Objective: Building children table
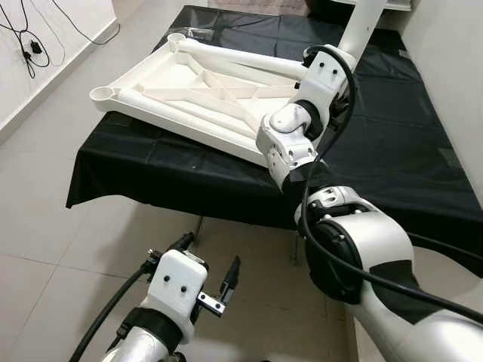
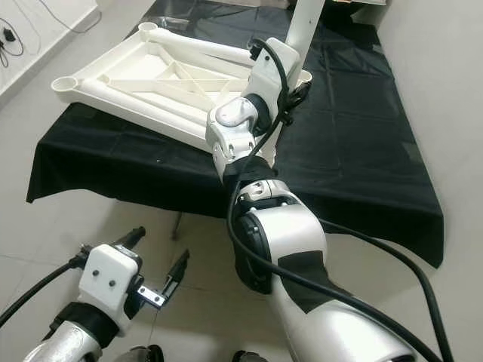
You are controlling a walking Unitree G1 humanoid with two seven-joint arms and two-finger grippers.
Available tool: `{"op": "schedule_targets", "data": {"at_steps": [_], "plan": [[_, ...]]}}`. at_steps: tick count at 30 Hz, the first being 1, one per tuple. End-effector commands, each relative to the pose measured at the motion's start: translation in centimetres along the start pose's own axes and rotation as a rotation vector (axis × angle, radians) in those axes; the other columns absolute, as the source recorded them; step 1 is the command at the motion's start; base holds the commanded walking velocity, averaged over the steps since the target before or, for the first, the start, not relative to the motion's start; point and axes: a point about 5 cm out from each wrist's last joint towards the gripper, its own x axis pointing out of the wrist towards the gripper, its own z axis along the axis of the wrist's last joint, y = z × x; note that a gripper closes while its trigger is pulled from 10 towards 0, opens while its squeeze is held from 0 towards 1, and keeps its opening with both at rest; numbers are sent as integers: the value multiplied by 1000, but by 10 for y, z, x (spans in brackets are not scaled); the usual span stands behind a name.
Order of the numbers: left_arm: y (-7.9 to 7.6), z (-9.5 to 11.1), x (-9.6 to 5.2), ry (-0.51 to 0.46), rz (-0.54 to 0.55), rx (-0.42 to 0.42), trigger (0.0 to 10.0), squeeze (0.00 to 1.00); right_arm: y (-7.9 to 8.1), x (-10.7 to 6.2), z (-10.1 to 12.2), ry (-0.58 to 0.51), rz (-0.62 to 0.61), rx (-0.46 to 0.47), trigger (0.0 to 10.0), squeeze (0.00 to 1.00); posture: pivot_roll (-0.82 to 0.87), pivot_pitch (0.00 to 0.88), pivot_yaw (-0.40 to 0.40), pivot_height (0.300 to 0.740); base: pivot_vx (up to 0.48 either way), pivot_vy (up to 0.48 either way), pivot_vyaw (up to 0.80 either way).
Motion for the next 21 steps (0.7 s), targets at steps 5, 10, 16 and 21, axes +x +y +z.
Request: {"op": "schedule_targets", "data": {"at_steps": [5, 10, 16, 21], "plan": [[-5, -2, -1, 8, -29, -7, 10000, 0, -8, -10, -44, 198, -14, -66, 10000, 0, 135, 214, -67, 740, 0, 0, 0], [-5, -2, -1, 11, -24, -8, 10000, 0, -6, -11, -44, 193, 8, -61, 10000, 1000, 133, 212, -68, 740, 0, 0, 0], [-5, -4, -2, 17, -24, -9, 10000, 0, -6, -11, -43, 191, 10, -60, 10000, 1000, 132, 215, -68, 740, 0, 0, 0], [-7, -5, -2, 20, -25, -12, 10000, 0, -5, -12, -44, 198, 19, -55, 10000, 0, 132, 215, -68, 740, 0, 0, 0]]}}
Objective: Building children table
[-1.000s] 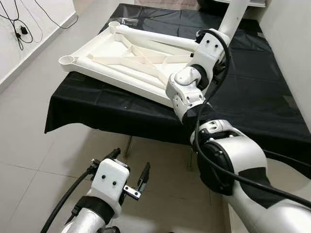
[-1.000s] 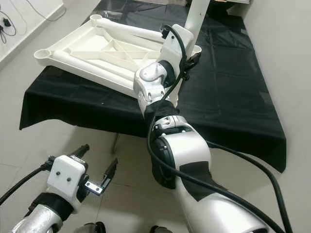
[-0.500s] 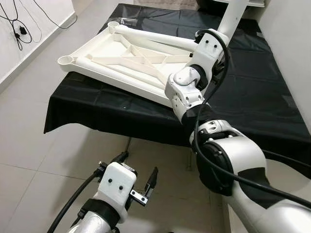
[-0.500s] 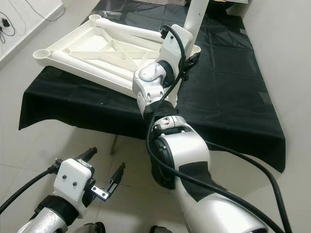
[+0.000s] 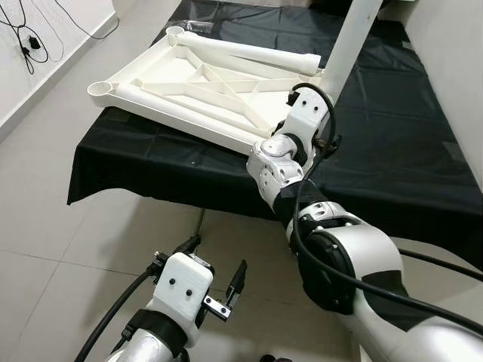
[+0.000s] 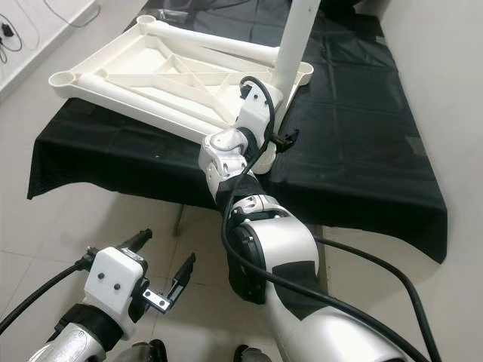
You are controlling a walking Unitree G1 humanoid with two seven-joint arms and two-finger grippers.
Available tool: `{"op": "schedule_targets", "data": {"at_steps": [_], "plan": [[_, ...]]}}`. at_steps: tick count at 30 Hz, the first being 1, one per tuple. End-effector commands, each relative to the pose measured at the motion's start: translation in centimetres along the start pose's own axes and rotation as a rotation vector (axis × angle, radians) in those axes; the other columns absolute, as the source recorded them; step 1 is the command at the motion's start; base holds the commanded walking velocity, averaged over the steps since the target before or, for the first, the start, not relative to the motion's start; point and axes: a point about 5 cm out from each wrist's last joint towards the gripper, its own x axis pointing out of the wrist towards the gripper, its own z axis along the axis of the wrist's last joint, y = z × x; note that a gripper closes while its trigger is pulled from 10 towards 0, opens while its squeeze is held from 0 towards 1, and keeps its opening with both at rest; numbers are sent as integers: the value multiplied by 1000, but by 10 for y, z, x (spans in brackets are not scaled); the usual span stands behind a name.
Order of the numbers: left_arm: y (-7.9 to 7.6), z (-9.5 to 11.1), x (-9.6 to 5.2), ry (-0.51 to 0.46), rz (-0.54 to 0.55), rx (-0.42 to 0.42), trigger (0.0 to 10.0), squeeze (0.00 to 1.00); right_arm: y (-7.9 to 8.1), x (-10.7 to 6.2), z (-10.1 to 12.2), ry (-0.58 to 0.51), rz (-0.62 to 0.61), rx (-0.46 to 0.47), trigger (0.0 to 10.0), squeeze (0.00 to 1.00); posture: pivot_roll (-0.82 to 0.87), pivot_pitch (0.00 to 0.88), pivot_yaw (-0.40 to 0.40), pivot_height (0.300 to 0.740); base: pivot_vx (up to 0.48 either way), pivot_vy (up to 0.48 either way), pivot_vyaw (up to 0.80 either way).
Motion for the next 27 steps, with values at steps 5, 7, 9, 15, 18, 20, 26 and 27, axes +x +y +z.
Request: {"op": "schedule_targets", "data": {"at_steps": [5, 7, 9, 15, 18, 20, 26, 27], "plan": [[-4, -5, -1, 22, -8, -8, 10000, 0, 5, -6, -3, 32, 46, 13, 10000, 0, 127, 219, -69, 740, 0, 0, 0], [-3, -5, -1, 23, -8, -8, 10000, 0, 7, -7, -4, 31, 69, 14, 10000, 0, 126, 220, -67, 740, 0, 0, 0], [-2, -5, 0, 24, -5, -5, 10000, 0, 10, -9, -7, 31, 139, 14, 10000, 0, 125, 220, -65, 740, 0, 0, 0], [0, -7, 1, 24, 0, -3, 10000, 0, 13, -12, -17, 52, 220, 0, 10000, 0, 111, 213, -58, 740, 0, 0, 0], [0, -7, 2, 21, 0, -5, 10000, 0, 11, -11, -19, 43, 220, -17, 10000, 0, 112, 212, -59, 740, 0, 0, 0], [0, -7, 2, 21, 0, -5, 10000, 0, 11, -11, -19, 43, 220, -17, 10000, 0, 112, 212, -59, 740, 0, 0, 0], [1, -7, 2, 21, 2, 1, 10000, 0, 5, -6, -24, 47, 211, -22, 10000, 0, 112, 209, -57, 740, 0, 0, 0], [1, -7, 2, 21, 2, 1, 10000, 0, 5, -6, -24, 47, 211, -22, 10000, 0, 112, 209, -57, 740, 0, 0, 0]]}}
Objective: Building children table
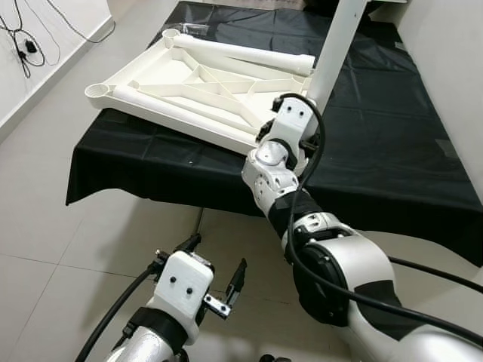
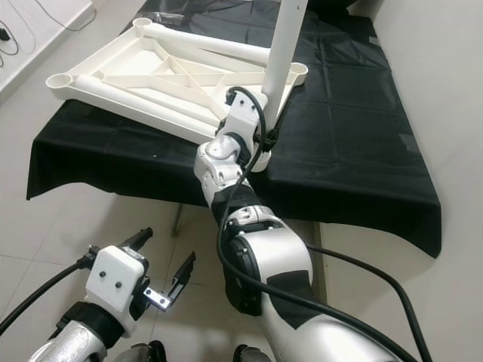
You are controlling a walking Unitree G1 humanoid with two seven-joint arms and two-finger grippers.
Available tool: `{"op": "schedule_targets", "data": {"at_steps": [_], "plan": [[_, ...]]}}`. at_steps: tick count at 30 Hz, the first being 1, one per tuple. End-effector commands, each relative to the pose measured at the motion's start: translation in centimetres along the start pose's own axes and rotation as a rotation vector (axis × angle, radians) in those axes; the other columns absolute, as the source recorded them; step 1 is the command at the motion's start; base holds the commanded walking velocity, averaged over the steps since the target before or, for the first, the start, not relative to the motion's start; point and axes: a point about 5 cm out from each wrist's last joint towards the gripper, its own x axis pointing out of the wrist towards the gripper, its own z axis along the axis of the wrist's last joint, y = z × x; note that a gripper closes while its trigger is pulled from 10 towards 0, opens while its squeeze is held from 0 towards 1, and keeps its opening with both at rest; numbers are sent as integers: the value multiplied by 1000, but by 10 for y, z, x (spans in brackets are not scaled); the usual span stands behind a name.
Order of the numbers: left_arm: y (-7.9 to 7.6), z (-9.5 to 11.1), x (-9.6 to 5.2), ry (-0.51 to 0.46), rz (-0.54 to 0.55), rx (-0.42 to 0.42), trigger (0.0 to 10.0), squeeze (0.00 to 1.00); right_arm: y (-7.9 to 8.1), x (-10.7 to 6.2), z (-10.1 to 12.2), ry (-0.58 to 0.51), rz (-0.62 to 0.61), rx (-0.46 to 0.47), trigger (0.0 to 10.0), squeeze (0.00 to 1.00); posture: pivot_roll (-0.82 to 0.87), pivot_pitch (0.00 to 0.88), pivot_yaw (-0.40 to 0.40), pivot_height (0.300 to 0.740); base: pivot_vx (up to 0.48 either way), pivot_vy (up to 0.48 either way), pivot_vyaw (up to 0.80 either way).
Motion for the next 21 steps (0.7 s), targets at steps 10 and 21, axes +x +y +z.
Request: {"op": "schedule_targets", "data": {"at_steps": [10, 21], "plan": [[-2, -7, -1, 25, -8, -10, 10000, 0, -16, 1, -20, 8, 69, -59, 10000, 0, 100, 211, -52, 740, 0, 0, 0], [0, -9, -1, 33, -5, -6, 10000, 0, -37, -13, -33, 7, 283, -94, 10000, 0, 87, 203, -45, 740, 0, 0, 0]]}}
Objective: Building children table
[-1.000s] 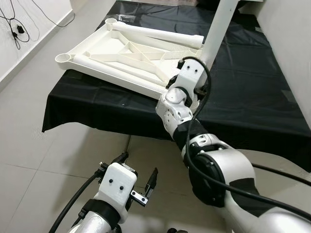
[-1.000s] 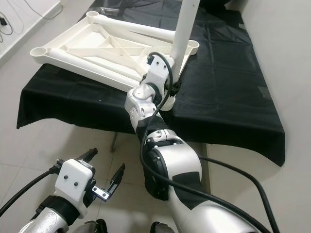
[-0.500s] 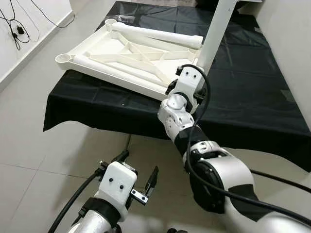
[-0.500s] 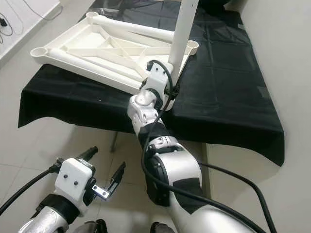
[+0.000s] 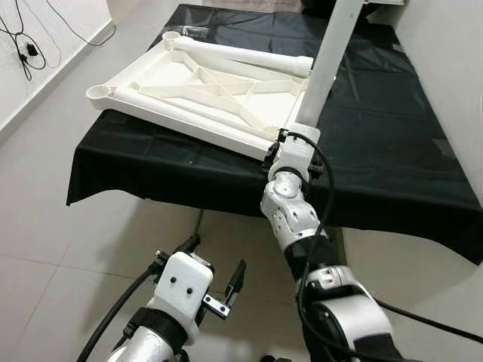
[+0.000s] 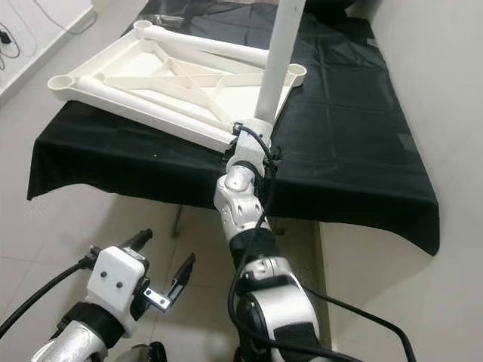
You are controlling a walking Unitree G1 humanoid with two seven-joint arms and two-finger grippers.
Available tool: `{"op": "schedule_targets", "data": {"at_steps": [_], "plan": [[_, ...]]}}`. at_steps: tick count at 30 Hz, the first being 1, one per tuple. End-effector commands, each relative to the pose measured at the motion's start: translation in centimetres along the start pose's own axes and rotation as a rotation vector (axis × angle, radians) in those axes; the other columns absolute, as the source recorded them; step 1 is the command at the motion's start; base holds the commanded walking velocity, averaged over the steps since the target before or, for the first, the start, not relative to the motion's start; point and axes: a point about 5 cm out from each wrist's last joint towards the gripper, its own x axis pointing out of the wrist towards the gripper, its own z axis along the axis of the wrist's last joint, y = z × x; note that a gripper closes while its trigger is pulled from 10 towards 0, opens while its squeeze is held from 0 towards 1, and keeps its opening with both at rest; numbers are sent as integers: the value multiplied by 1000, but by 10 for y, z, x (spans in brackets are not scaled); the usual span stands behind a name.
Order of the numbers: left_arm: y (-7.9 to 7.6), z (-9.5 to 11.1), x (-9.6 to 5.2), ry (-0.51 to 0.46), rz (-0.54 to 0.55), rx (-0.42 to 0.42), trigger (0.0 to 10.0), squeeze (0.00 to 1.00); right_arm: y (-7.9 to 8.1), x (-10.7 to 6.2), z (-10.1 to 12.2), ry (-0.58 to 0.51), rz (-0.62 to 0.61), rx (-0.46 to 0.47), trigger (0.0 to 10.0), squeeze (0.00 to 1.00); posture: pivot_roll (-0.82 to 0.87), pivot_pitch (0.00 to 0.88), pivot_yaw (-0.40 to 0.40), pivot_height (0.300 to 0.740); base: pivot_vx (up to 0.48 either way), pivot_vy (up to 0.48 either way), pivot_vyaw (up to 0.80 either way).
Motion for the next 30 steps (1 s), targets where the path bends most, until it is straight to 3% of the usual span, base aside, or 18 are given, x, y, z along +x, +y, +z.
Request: {"op": "schedule_targets", "data": {"at_steps": [1, 6, 8, 9, 12, 15, 17, 18, 19, 23, 30], "plan": [[0, -4, -2, 15, -8, -5, 10000, 0, -7, -9, -7, 8, 88, -26, 10000, 0, 83, 201, -44, 740, 0, 0, 0], [1, -5, -1, 17, -6, -4, 10000, 0, -21, -18, -9, -1, 171, -62, 10000, 0, 80, 200, -40, 740, 0, 0, 0], [3, -8, -3, 29, 13, -5, 10000, 0, -40, -26, -16, -4, 265, -122, 10000, 0, 66, 191, -38, 740, 0, 0, 0], [3, -8, -3, 29, 13, -5, 10000, 0, -40, -26, -16, -4, 265, -122, 10000, 0, 66, 191, -38, 740, 0, 0, 0], [7, -15, -6, 59, 64, -1, 10000, 0, -70, -35, -26, -26, 344, -213, 10000, 0, 64, 184, -39, 740, 0, 0, 0], [9, -19, -7, 73, 89, -9, 10000, 0, -80, -37, -32, -17, 344, -223, 10000, 0, 63, 176, -40, 740, 0, 0, 0], [14, -29, -12, 119, 167, -8, 10000, 0, -98, -40, -42, 12, 330, -232, 10000, 0, 63, 167, -36, 740, 0, 0, 0], [14, -29, -12, 119, 167, -8, 10000, 0, -98, -40, -42, 12, 330, -232, 10000, 0, 63, 167, -36, 740, 0, 0, 0], [20, -39, -19, 161, 263, -2, 10000, 0, -110, -43, -45, 8, 309, -249, 10000, 0, 56, 149, -32, 740, 0, 0, -788], [25, -44, -24, 187, 324, -1, 10000, 0, -114, -45, -47, 7, 307, -252, 10000, 0, 55, 141, -27, 740, 0, 0, -788], [46, -40, -21, 171, 480, 19, 10000, 0, -97, -50, -52, -6, 390, -274, 10000, 0, 66, 98, -32, 740, 0, 0, -788]]}}
